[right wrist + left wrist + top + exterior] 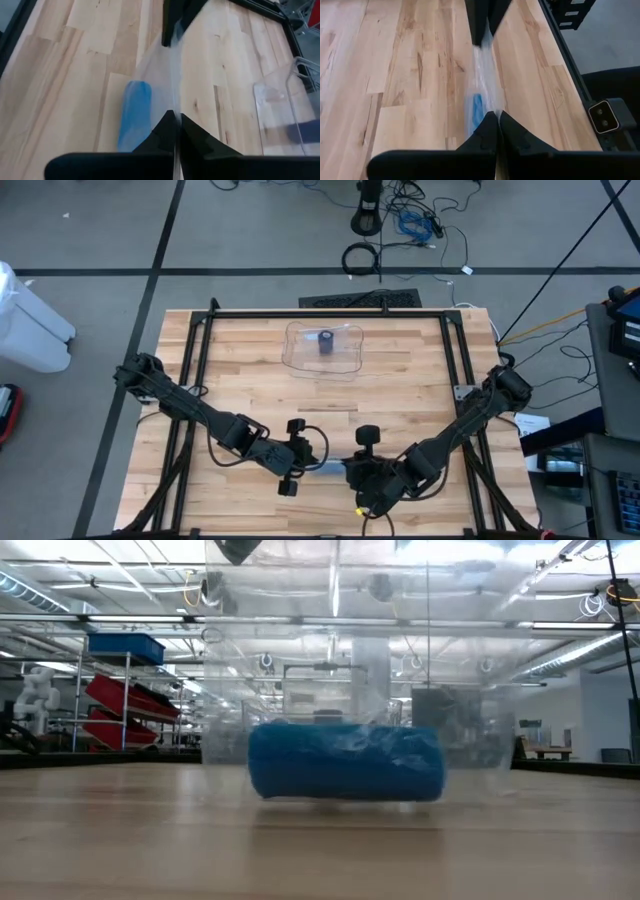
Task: Roll bandage
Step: Close the transparent zip bag
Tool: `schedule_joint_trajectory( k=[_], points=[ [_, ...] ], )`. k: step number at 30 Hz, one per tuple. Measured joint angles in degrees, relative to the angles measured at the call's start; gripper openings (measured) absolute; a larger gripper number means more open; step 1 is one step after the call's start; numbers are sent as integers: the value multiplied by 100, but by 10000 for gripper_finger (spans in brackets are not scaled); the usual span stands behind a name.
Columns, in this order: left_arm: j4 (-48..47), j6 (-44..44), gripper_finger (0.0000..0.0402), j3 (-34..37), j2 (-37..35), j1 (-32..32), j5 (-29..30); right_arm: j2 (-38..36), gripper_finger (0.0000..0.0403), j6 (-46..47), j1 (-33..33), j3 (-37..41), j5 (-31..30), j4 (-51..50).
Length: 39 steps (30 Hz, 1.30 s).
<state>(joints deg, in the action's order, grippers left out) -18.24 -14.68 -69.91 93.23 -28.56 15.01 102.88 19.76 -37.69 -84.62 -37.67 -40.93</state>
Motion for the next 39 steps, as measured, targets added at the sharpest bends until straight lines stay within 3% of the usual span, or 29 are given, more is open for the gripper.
schedule_joint_trajectory(
  k=[23, 39],
  points=[
    [-21, 0, 0, -2, -4, -4, -18, -152, 0, 1722, -413, 2, 114, -1465],
    [-19, 2, 0, -2, -4, -7, -16, -471, 0, 2158, -679, 2, 274, -1746]
  ],
)
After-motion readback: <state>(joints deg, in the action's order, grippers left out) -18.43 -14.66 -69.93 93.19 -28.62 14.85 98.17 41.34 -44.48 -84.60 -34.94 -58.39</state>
